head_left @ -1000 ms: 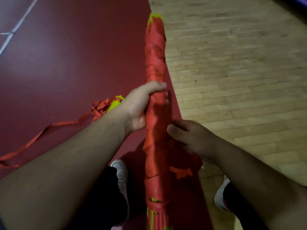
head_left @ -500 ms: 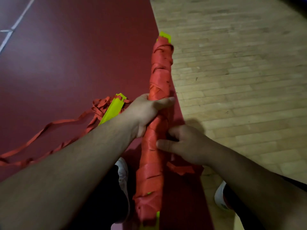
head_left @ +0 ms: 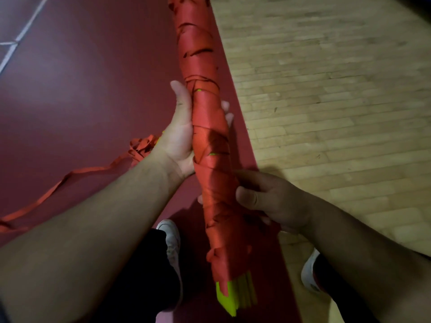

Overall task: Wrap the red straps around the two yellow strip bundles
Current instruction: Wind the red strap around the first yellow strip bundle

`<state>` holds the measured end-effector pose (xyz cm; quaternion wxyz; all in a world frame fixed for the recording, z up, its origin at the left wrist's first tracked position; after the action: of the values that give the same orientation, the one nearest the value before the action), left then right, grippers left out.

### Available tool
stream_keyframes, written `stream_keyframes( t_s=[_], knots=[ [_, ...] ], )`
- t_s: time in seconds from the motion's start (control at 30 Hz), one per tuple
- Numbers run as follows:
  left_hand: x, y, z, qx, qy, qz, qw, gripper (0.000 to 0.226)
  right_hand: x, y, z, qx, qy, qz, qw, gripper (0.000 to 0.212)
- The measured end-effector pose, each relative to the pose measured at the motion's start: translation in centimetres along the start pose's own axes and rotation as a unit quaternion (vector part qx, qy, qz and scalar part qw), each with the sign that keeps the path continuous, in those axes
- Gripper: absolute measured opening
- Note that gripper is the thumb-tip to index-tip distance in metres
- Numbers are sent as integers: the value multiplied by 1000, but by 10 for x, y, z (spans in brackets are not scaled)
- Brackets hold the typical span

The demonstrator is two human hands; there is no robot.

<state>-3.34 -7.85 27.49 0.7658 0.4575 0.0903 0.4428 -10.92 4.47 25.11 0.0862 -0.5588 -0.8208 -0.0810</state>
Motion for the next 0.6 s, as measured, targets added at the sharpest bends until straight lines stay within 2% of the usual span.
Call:
stream_keyframes(
  t_s=[0.1, 0.17, 0.23, 0.3, 0.37, 0.43, 0.5, 0.6],
  knots=[
    [-5, -2, 5, 2, 3, -5, 1000, 72, -5, -4, 4, -51, -9, 28, 998, 77],
    [-5, -6, 5, -90, -39, 23, 995, 73, -8, -10, 6, -23, 7, 65, 998, 75],
    [0, -11, -2, -182, -70, 72, 978, 67, -10, -18, 8, 60, 29, 115, 991, 68],
    [5, -15, -12, -245, -62, 108, 962, 43, -11, -16, 11, 143, 48, 136, 979, 56],
    [6, -23, -19, -265, -56, 132, 954, 19, -12, -13, 15, 178, 61, 137, 973, 63],
    [4, -26, -21, -212, -93, 118, 966, 8, -10, -16, 12, 148, 57, 135, 978, 79],
    [2, -20, -16, -118, -121, 76, 983, 14, -8, -18, 10, 58, 61, 73, 994, 85],
    [2, -9, -7, -29, -102, 19, 994, 39, 0, -9, -1, -8, 40, -45, 998, 64]
  ],
)
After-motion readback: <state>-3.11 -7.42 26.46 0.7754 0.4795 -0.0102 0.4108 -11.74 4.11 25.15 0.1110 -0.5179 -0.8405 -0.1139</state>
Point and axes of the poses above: each hand's wrist, its own x-axis away from the middle knuckle, its own y-axis out of the palm, z = x × y, the point moved 6 cm from there along -x, towards the middle knuckle, and after that the axes turned 8 degrees about x, right-handed, at the moved point
